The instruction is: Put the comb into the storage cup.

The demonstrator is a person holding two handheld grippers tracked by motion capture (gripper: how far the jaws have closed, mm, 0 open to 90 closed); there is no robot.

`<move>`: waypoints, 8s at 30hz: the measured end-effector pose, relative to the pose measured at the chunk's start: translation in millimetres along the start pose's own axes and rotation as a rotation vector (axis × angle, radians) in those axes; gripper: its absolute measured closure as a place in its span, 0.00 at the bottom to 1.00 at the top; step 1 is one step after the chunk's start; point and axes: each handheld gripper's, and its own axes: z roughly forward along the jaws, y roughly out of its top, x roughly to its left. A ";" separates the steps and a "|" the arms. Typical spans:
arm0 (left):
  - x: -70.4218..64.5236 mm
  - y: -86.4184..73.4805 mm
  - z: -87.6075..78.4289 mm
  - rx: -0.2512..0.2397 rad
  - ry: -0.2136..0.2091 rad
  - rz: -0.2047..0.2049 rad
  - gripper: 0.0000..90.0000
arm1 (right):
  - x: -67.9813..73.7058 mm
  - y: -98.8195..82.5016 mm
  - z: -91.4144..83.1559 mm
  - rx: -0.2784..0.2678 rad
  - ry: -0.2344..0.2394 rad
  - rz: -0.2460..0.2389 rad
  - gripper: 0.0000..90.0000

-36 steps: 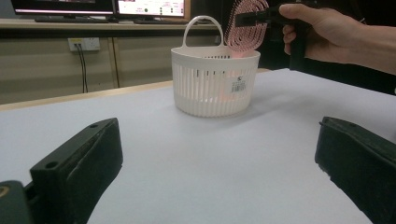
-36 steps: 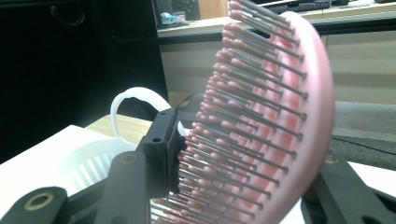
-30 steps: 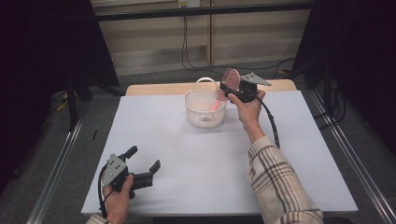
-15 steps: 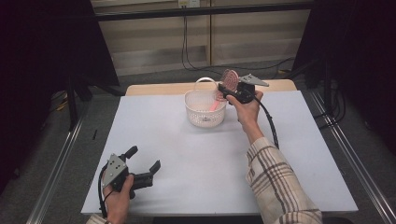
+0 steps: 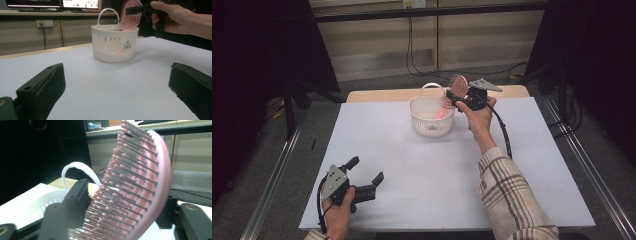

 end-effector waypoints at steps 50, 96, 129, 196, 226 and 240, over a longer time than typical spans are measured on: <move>2.7 0.6 0.2 -0.007 0.020 -0.010 0.01 | -8.0 14.2 -36.9 -0.027 -0.020 -0.053 0.01; 1.8 1.8 -5.6 -0.032 0.043 -0.020 0.01 | -8.5 9.9 -96.9 -0.073 -0.060 -0.139 0.00; 1.7 2.8 -7.6 -0.044 0.057 -0.028 0.01 | -9.1 -10.3 -140.1 -0.078 -0.097 -0.182 0.00; -0.9 4.4 -16.9 -0.049 0.092 -0.024 0.01 | 0.4 -62.8 -246.4 -0.110 -0.159 -0.202 0.00; -1.8 2.8 -25.2 -0.050 0.104 -0.019 0.01 | -9.9 -95.3 -298.6 -0.101 -0.205 -0.155 0.00; -2.6 2.3 -21.6 -0.021 0.083 -0.015 0.01 | -10.0 -95.0 -292.7 -0.116 -0.198 -0.166 0.00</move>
